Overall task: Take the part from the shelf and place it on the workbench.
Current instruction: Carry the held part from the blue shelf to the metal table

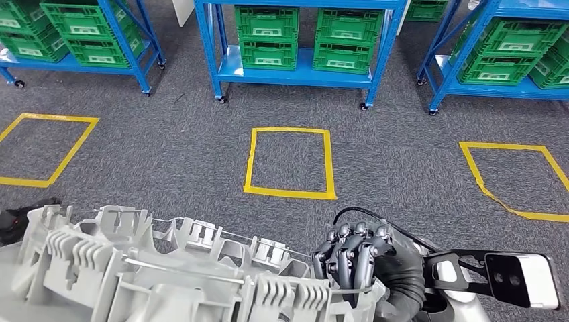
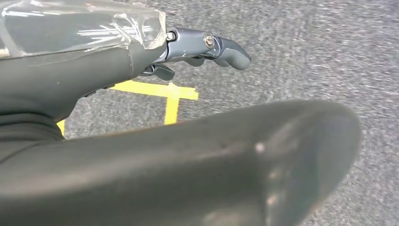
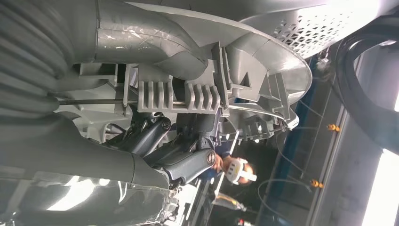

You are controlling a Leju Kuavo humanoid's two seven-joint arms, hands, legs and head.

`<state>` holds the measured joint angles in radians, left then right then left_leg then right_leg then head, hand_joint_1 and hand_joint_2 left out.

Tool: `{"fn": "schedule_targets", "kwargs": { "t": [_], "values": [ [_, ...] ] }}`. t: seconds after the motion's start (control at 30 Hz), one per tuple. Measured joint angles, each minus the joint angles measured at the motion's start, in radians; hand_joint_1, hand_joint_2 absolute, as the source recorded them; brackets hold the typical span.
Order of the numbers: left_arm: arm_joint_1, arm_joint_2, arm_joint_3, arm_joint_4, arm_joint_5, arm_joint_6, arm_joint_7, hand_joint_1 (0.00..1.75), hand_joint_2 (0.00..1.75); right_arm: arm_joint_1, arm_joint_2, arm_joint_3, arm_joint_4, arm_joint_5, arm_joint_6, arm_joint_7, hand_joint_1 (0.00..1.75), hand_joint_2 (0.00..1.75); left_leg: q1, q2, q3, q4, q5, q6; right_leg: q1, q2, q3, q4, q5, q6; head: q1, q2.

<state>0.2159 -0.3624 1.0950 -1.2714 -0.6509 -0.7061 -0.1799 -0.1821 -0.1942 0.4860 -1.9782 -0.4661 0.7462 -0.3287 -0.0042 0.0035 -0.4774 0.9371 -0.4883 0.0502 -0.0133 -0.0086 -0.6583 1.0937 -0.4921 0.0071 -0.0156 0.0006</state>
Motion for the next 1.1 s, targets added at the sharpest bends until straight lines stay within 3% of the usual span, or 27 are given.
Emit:
{"fn": "schedule_targets", "kwargs": {
  "t": [0.07, 0.1, 0.13, 0.17, 0.2, 0.27, 0.3, 0.4, 0.47, 0.53, 0.6, 0.63, 0.67, 0.73, 0.8, 0.9, 0.97, 1.03, 1.1],
  "values": [
    [0.001, 0.000, -0.001, 0.000, 0.010, 0.002, 0.009, 0.00, 0.00, 0.000, 0.000, 0.000, 0.000, -0.003, 0.006, 0.003, 1.75, 1.75, -0.002, 0.000, -0.030, 0.002, 0.024, 0.003, -0.002, 0.001, -0.035, 0.132, -0.066, 0.001, 0.001, 0.000],
    [0.003, 0.000, -0.002, 0.000, 0.016, 0.004, 0.014, 0.00, 0.00, 0.000, 0.000, 0.001, 0.000, -0.005, 0.008, 0.005, 1.75, 1.75, -0.003, 0.001, -0.045, 0.004, 0.035, 0.002, -0.002, 0.001, -0.040, 0.177, -0.068, 0.011, 0.001, 0.000],
    [0.005, 0.000, -0.004, 0.000, 0.023, 0.007, 0.020, 0.00, 0.00, 0.000, 0.000, 0.002, 0.000, -0.006, 0.009, 0.007, 1.75, 1.75, -0.003, 0.001, -0.059, 0.008, 0.045, 0.000, -0.003, 0.001, -0.028, 0.189, -0.052, 0.023, 0.001, 0.000],
    [0.008, 0.000, -0.006, 0.000, 0.030, 0.010, 0.025, 0.00, 0.00, -0.001, 0.000, 0.002, 0.000, -0.008, 0.010, 0.010, 1.75, 1.75, -0.002, 0.001, -0.073, 0.013, 0.054, -0.003, -0.003, 0.001, 0.003, 0.161, -0.028, 0.034, 0.001, 0.000],
    [0.010, 0.000, -0.008, 0.000, 0.037, 0.013, 0.029, 0.00, 0.00, -0.002, 0.000, 0.004, 0.000, -0.009, 0.010, 0.012, 1.75, 1.75, -0.002, 0.001, -0.085, 0.020, 0.060, -0.006, -0.004, 0.001, 0.051, 0.099, -0.010, 0.040, 0.001, 0.000],
    [0.015, -0.001, -0.014, -0.001, 0.045, 0.016, 0.034, 0.00, 0.00, -0.008, 0.000, 0.006, 0.000, -0.010, 0.010, 0.015, 1.75, 1.75, -0.005, 0.001, -0.108, 0.040, 0.067, -0.013, -0.003, 0.002, 0.151, -0.051, -0.012, 0.033, 0.000, 0.000],
    [0.016, -0.001, -0.017, -0.002, 0.049, 0.017, 0.037, 0.00, 0.00, -0.010, 0.000, 0.007, 0.000, -0.012, 0.010, 0.015, 1.75, 1.75, -0.007, 0.001, -0.117, 0.048, 0.070, -0.018, -0.001, 0.002, 0.178, -0.098, -0.023, 0.024, 0.000, 0.000],
    [0.026, -0.001, -0.026, -0.010, 0.071, 0.027, 0.050, 0.00, 0.00, -0.012, 0.000, 0.008, 0.000, -0.019, 0.011, 0.014, 1.75, 1.75, -0.004, 0.000, -0.131, 0.060, 0.076, -0.036, 0.000, 0.004, 0.177, -0.124, -0.029, -0.002, 0.000, 0.000],
    [0.036, -0.002, -0.034, -0.016, 0.087, 0.034, 0.059, 0.00, 0.00, -0.013, 0.001, 0.009, 0.000, -0.026, 0.011, 0.012, 1.75, 1.75, 0.002, -0.001, -0.155, 0.114, 0.031, -0.049, -0.004, 0.002, 0.168, -0.126, -0.019, -0.018, -0.002, 0.000],
    [0.042, -0.001, -0.041, -0.021, 0.096, 0.038, 0.064, 0.00, 0.00, -0.013, 0.003, 0.009, 0.000, -0.030, 0.012, 0.012, 1.75, 1.75, 0.008, -0.002, -0.202, 0.240, -0.051, -0.062, -0.004, -0.002, 0.158, -0.125, -0.010, -0.026, -0.004, 0.000],
    [0.045, 0.000, -0.044, -0.022, 0.099, 0.039, 0.065, 0.00, 0.00, -0.011, 0.006, 0.009, 0.000, -0.021, 0.013, 0.018, 1.75, 1.75, 0.013, -0.002, -0.231, 0.340, -0.089, -0.069, -0.003, -0.010, 0.148, -0.123, -0.002, -0.027, -0.004, 0.000],
    [0.046, -0.001, -0.045, -0.022, 0.101, 0.039, 0.065, 0.00, 0.00, -0.010, 0.007, 0.009, 0.000, -0.014, 0.014, 0.021, 1.75, 1.75, 0.015, -0.002, -0.221, 0.341, -0.081, -0.069, -0.003, -0.014, 0.143, -0.121, 0.000, -0.027, -0.004, 0.000],
    [0.047, 0.000, -0.046, -0.022, 0.104, 0.039, 0.066, 0.00, 0.00, -0.010, 0.007, 0.010, 0.001, -0.006, 0.016, 0.022, 1.75, 1.75, 0.015, 0.001, -0.190, 0.301, -0.059, -0.068, -0.003, -0.020, 0.141, -0.120, 0.002, -0.026, -0.004, 0.000],
    [0.047, 0.000, -0.048, -0.025, 0.117, 0.041, 0.069, 0.00, 0.00, -0.011, 0.007, 0.010, 0.001, 0.012, 0.022, 0.018, 1.75, 1.75, 0.011, 0.027, -0.095, 0.153, -0.011, -0.060, 0.000, -0.033, 0.143, -0.119, 0.004, -0.022, -0.004, 0.000],
    [0.047, 0.001, -0.050, -0.030, 0.130, 0.042, 0.074, 0.00, 0.00, -0.014, 0.006, 0.011, 0.001, 0.025, 0.026, 0.011, 1.75, 1.75, 0.001, 0.052, -0.040, 0.058, 0.005, -0.047, 0.004, -0.047, 0.144, -0.119, 0.008, -0.015, -0.004, 0.000],
    [0.048, 0.001, -0.051, -0.034, 0.138, 0.043, 0.084, 0.00, 0.00, -0.021, 0.005, 0.013, 0.000, 0.044, 0.024, 0.004, 1.75, 1.75, -0.002, 0.037, -0.043, 0.035, 0.014, -0.028, 0.007, -0.069, 0.139, -0.121, 0.012, -0.001, -0.006, 0.000],
    [0.046, 0.001, -0.050, -0.037, 0.137, 0.041, 0.090, 0.00, 0.00, -0.027, 0.001, 0.014, -0.002, 0.060, 0.018, -0.004, 1.75, 1.75, 0.003, 0.019, -0.044, 0.020, 0.029, -0.013, 0.006, -0.047, 0.116, -0.078, -0.014, 0.001, -0.004, 0.000],
    [0.038, -0.001, -0.048, -0.038, 0.123, 0.035, 0.092, 0.00, 0.00, -0.029, -0.004, 0.015, -0.002, 0.076, 0.014, -0.012, 1.75, 1.75, 0.005, 0.000, -0.050, 0.014, 0.040, -0.005, 0.006, -0.012, 0.054, 0.051, -0.073, -0.006, -0.003, 0.000],
    [0.027, -0.001, -0.041, -0.035, 0.094, 0.029, 0.087, 0.00, 0.00, -0.029, -0.009, 0.017, -0.002, 0.093, 0.012, -0.019, 1.75, 1.75, 0.003, -0.022, -0.059, 0.015, 0.046, -0.003, 0.005, 0.001, -0.005, 0.175, -0.112, -0.005, -0.002, 0.000]
  ]
}}
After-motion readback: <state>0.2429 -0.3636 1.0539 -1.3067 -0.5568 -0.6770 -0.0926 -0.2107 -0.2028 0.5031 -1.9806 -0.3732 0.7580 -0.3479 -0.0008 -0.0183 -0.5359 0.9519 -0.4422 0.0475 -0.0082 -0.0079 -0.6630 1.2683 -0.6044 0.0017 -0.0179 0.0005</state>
